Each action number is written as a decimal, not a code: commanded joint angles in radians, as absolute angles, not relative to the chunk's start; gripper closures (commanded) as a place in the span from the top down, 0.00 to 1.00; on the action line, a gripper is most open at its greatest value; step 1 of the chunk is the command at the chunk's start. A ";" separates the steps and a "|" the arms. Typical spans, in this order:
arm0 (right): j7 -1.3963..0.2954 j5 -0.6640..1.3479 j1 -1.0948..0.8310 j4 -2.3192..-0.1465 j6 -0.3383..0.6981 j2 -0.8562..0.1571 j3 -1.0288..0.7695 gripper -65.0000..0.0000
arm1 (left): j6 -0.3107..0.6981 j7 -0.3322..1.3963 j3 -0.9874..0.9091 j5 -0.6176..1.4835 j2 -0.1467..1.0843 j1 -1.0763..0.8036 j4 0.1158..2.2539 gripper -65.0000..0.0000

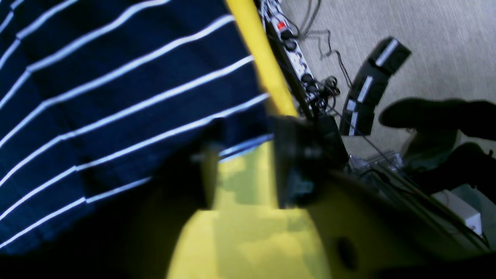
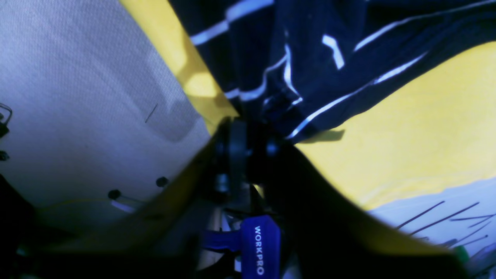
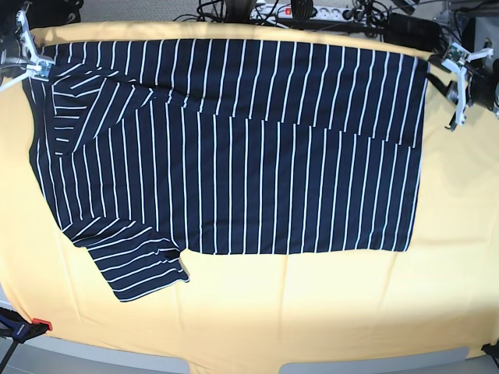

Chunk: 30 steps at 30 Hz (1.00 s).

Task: Fold the T-shirt properly
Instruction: 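Release the shirt edge and lift both grippers away, then move both grippers to the shirt's hem corners and grasp them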

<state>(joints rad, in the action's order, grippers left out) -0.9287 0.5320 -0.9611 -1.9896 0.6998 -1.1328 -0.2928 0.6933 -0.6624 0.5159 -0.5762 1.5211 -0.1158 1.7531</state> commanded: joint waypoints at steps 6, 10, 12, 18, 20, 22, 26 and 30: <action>-0.936 0.528 -0.958 -2.000 0.698 -1.153 -0.309 0.38 | 0.698 -0.689 0.505 -0.479 1.553 -0.030 1.757 0.48; -0.948 0.529 -0.958 -2.038 0.698 -1.153 -0.330 0.38 | 0.698 -0.688 0.505 -0.434 1.553 0.035 1.757 0.48; -0.958 0.530 -0.958 -2.074 0.698 -1.153 -0.358 0.38 | 0.698 -0.688 0.505 -0.411 1.553 0.063 1.757 0.48; -1.076 0.699 -0.958 -2.163 0.698 -1.153 -0.500 0.38 | 0.698 -0.688 0.505 -0.401 1.553 0.115 1.757 0.48; -1.102 0.739 -0.958 -2.166 0.698 -1.153 -0.546 0.38 | 0.698 -0.688 0.505 -0.379 1.553 0.124 1.756 0.48; -1.101 0.741 -0.958 -2.165 0.698 -1.153 -0.589 0.38 | 0.698 -0.688 0.505 -0.326 1.553 0.128 1.753 0.48; -1.077 0.742 -0.958 -2.165 0.698 -1.153 -0.665 0.38 | 0.698 -0.608 0.505 -0.062 1.534 0.145 1.731 0.48; -1.011 0.741 -0.958 -2.164 0.682 -1.152 -0.699 0.38 | 0.698 -0.342 0.505 0.367 1.441 0.240 1.633 0.48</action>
